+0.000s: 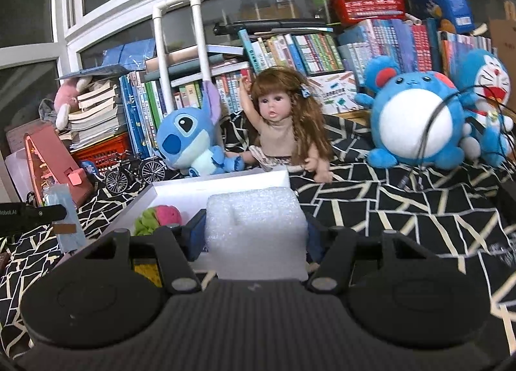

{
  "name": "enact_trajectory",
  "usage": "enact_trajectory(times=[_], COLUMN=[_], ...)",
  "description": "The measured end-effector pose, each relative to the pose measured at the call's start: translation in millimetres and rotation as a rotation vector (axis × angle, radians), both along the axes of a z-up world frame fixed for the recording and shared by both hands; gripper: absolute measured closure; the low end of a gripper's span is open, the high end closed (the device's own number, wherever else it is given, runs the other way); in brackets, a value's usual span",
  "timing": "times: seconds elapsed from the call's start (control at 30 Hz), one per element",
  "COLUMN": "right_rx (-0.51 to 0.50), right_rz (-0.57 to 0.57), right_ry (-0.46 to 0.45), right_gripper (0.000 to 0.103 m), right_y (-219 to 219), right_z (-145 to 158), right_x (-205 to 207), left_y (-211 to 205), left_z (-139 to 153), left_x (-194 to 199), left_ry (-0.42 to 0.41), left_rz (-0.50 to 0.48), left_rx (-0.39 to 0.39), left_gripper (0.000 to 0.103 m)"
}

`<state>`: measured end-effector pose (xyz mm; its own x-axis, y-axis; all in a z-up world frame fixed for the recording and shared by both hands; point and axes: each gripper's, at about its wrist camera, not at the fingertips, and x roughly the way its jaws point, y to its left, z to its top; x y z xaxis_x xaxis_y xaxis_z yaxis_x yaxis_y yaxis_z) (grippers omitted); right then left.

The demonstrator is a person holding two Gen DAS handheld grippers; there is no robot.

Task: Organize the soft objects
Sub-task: 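Carry bubble-wrap bag and mask packet into the white box and open both tools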

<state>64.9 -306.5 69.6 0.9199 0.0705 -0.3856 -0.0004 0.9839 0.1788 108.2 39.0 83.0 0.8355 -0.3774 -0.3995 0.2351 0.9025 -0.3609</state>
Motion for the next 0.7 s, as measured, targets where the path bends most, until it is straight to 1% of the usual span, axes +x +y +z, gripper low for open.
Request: enact_trajectory(times=[0.13, 0.2, 0.33, 0.47, 0.57, 0.7], right_rx=[0.013, 0.015, 0.022, 0.034, -0.003, -0.064], right_rz=[0.019, 0.016, 0.005, -0.005, -0.02, -0.032], right_ry=[0.031, 0.045, 0.09, 0.125, 0.139, 0.162], right_gripper=[0.039, 0.039, 0.039, 0.039, 0.039, 0.039], right_y=[2.5, 3.0, 2.5, 2.4, 6.7, 14.1], right_z=[5.3, 6.8, 3.8, -4.5, -10.9, -19.3], right_x=[21.7, 33.7, 61.6, 83.2, 95.4, 108.6], left_y=[-2.2, -5.6, -18.4, -31.4, -41.3, -54.4], left_z=[5.5, 6.3, 3.2, -9.8, -21.1, -31.7], left_x=[22.3, 35.9, 68.9, 97.8, 113.0, 123.0], left_ry=[0.023, 0.043, 0.088, 0.149, 0.194, 0.216], left_rz=[-0.031, -0.047, -0.049, -0.048, -0.053, -0.059], left_rx=[-0.015, -0.008, 0.031, 0.068, 0.093, 0.154], left_gripper=[0.093, 0.093, 0.093, 0.093, 0.093, 0.092])
